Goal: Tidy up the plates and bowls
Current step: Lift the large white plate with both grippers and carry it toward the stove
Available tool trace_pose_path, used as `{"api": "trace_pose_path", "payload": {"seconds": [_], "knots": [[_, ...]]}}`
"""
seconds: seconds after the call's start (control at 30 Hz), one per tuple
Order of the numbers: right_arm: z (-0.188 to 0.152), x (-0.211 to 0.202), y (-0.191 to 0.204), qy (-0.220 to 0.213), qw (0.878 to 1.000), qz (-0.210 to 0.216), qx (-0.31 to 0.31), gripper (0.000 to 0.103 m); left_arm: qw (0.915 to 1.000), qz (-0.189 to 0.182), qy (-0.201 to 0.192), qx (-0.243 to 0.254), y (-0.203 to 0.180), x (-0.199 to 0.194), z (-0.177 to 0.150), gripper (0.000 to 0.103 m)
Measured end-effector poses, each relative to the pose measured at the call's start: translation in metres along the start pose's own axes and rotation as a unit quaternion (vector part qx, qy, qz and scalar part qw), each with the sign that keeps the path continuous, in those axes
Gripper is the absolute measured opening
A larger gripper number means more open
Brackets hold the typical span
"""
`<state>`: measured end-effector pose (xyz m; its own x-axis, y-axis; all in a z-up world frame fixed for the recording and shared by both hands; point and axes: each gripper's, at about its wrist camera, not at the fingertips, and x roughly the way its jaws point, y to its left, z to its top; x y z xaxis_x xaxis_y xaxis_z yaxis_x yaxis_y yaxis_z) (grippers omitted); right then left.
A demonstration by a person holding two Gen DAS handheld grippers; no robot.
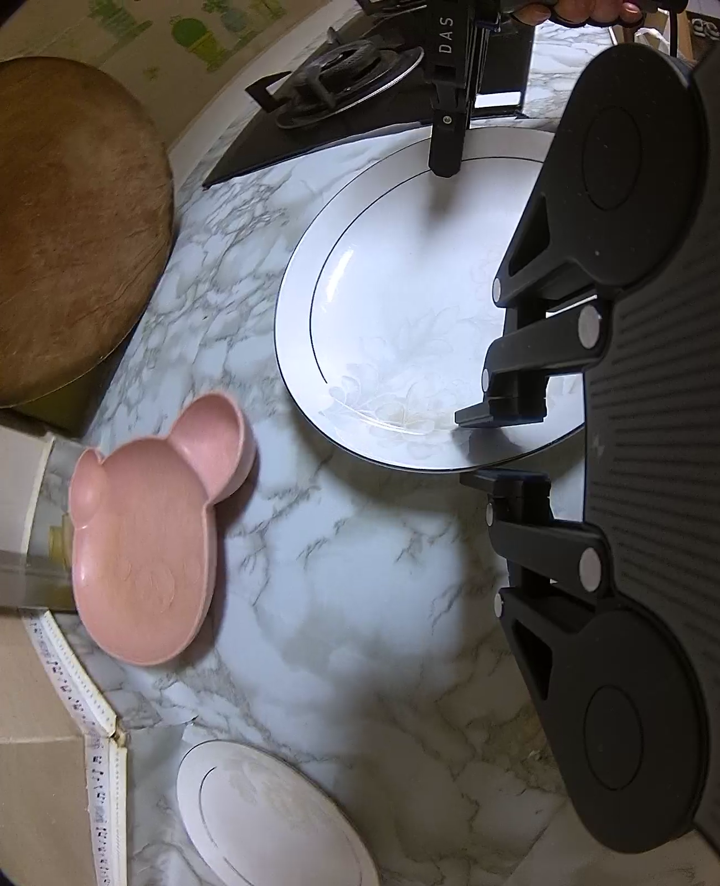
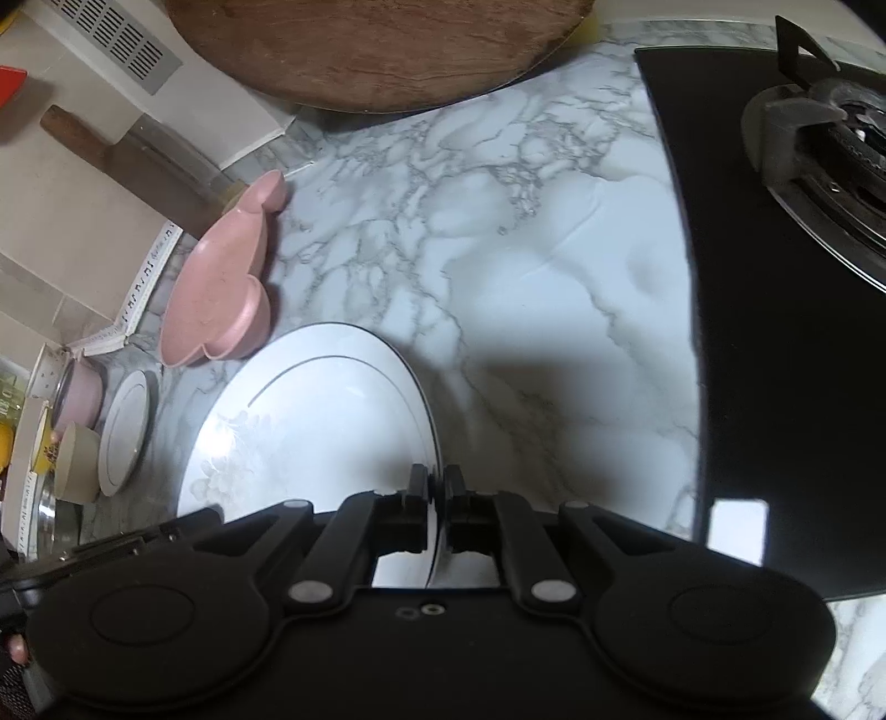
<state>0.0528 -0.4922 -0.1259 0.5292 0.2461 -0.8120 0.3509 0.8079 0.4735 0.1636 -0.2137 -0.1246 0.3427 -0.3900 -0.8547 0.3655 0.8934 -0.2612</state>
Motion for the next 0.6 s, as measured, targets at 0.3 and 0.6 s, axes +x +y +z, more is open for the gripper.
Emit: {"api": "trace_pose_path", "payload": {"seconds": [0.3,0.6], "knots": [[-0.003,-0.013,-0.019,-0.012,1.000,-0.018,0.001,0.008,0.9997,-0.008,0.007,0.022,-0.026,0.006,-0.005,0.013],[-0.003,-0.023,-0.016,-0.026,0.999,-0.037,-0.025,0.018,0.9998,-0.004,0.002,0.018,-0.026,0.002,-0.011,0.014]]}}
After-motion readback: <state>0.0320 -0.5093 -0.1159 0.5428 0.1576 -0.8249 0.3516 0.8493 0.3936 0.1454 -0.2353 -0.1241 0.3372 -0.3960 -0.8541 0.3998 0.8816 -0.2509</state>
